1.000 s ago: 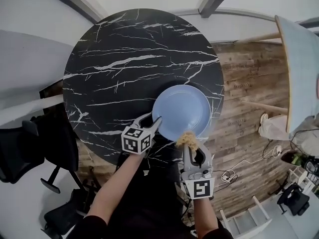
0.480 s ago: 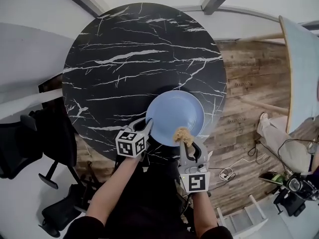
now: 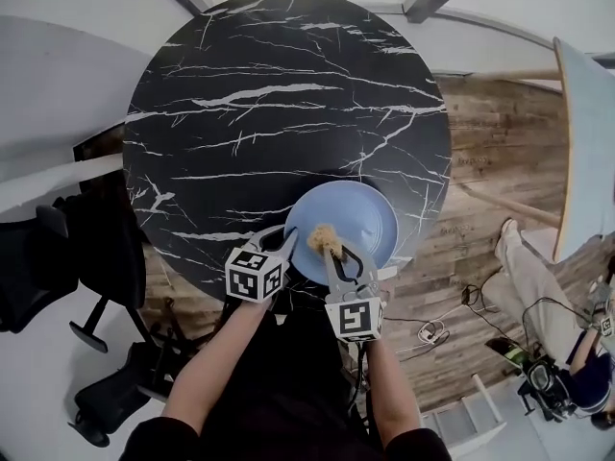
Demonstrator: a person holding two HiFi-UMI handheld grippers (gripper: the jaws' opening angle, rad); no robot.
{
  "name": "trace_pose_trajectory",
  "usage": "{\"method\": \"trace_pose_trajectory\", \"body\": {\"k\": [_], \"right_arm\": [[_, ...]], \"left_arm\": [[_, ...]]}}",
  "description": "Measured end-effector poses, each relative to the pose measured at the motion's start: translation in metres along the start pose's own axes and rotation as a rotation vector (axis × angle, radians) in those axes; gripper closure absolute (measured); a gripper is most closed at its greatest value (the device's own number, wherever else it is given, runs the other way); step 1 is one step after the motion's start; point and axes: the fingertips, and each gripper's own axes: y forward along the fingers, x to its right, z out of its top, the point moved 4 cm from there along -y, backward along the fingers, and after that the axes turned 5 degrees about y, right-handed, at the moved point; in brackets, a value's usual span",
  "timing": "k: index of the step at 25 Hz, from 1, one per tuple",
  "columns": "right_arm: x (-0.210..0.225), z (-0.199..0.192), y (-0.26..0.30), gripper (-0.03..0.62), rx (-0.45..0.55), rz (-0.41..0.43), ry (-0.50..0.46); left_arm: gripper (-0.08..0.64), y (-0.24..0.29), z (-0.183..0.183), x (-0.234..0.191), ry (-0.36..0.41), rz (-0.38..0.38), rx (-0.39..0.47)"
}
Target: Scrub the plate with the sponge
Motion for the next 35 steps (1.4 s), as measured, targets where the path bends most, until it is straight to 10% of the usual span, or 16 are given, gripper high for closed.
{"method": "trace_pose_trajectory", "body": {"k": [12, 35], "right_arm": [[-0.028, -0.019, 0.068, 0.552, -0.170, 0.122, -0.270], [-0.002, -0.003, 0.089, 0.548, -0.183, 0.003, -0.303]], "left_arm": [[0.518, 0.003, 0.002, 0.002, 0.058, -0.017, -0.027], [0.518, 0.003, 0.002, 0.002, 0.084, -0.028, -0.025]]}}
